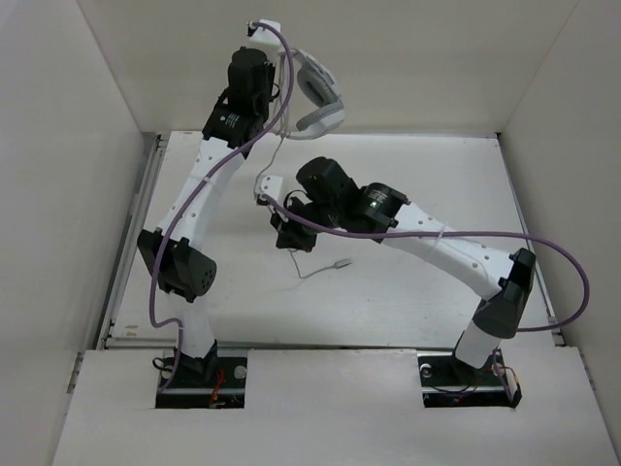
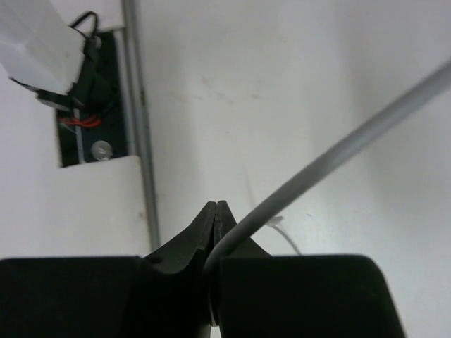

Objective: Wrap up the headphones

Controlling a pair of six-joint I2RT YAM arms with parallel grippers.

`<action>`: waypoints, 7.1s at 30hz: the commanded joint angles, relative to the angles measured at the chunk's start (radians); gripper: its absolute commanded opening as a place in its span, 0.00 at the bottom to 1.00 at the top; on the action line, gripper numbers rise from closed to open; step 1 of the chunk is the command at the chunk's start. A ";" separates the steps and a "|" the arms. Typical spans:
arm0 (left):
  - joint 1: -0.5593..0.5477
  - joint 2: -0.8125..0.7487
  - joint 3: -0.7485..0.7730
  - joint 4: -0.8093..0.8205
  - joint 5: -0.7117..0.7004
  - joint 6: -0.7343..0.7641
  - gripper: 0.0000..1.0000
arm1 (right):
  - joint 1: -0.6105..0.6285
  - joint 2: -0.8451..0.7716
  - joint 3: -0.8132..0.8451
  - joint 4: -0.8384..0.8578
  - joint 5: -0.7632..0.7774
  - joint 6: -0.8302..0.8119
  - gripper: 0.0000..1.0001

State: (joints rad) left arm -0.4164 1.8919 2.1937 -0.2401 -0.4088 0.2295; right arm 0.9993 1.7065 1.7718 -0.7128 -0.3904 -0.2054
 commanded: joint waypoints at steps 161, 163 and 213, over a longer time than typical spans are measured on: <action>0.081 -0.145 0.138 0.084 0.122 -0.134 0.00 | -0.121 -0.103 -0.049 0.092 0.048 -0.007 0.03; 0.080 -0.151 0.103 0.101 0.117 -0.114 0.00 | -0.103 -0.105 0.003 0.036 0.134 -0.121 0.03; -0.120 -0.456 -0.518 -0.027 0.286 -0.163 0.00 | -0.339 -0.071 0.123 0.331 0.693 -0.965 0.17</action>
State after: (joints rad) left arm -0.5350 1.5246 1.6840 -0.3111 -0.1684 0.1215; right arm 0.6830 1.6695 1.8652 -0.3367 0.3435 -1.2324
